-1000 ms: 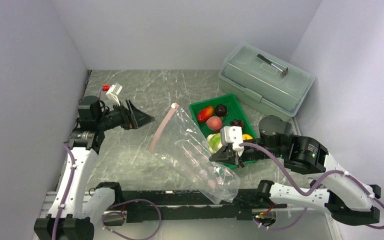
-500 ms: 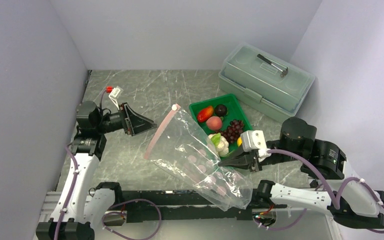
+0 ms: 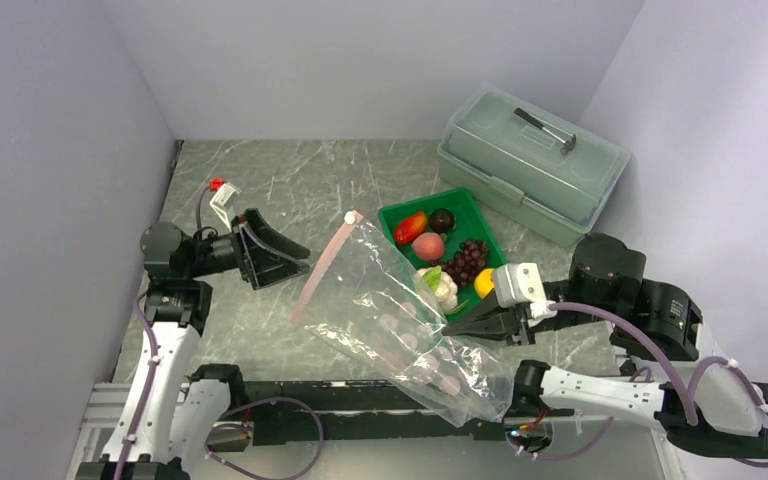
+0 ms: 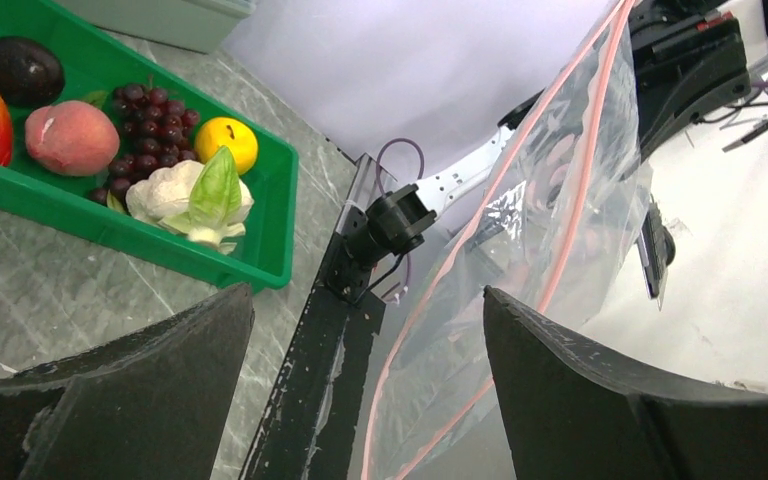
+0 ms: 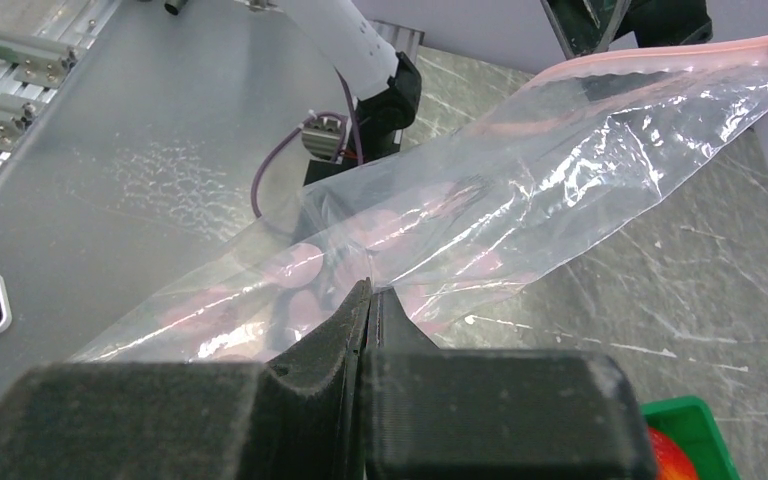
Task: Place the food in the zip-top bag and seal the zipper
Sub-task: Open the zipper of the food storage bag.
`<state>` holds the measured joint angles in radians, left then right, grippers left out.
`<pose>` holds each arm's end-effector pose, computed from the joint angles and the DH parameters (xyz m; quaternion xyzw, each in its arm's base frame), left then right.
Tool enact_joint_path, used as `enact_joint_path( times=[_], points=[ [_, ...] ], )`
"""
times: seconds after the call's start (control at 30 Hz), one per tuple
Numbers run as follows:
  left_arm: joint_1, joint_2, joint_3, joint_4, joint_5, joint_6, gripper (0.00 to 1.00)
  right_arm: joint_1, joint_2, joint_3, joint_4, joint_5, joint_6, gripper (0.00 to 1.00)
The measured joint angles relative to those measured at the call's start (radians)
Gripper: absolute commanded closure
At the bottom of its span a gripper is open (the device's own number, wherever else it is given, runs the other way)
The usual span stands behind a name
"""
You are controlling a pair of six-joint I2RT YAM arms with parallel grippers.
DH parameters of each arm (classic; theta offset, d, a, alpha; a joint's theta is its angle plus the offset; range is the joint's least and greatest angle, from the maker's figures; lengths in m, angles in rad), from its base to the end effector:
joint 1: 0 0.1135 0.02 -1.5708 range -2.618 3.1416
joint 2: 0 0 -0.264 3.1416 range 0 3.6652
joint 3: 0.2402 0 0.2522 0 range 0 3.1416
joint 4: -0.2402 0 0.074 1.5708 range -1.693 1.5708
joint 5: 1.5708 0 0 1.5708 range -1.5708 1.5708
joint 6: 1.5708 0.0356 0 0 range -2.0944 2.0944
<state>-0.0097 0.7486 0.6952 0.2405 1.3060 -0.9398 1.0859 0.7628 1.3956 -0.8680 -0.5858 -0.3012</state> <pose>0.1559 -0.0359 0.3555 0.1909 0.6627 -0.6243 0.3668 0.0255 0.0906 0.4650 -0.6181 0.4638 0.4362 0.4612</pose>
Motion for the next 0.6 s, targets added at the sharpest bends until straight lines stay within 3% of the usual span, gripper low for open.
enact_joint_path(
  times=[0.2,0.6],
  points=[
    [-0.006,-0.006,-0.024,0.103,0.033,-0.073,0.09,0.0,-0.004,0.002,0.001,-0.023,-0.003,1.0],
    [-0.114,-0.024,-0.024,0.059,0.064,-0.016,0.09,0.0,0.001,0.008,0.021,-0.051,-0.003,1.0]
  ],
)
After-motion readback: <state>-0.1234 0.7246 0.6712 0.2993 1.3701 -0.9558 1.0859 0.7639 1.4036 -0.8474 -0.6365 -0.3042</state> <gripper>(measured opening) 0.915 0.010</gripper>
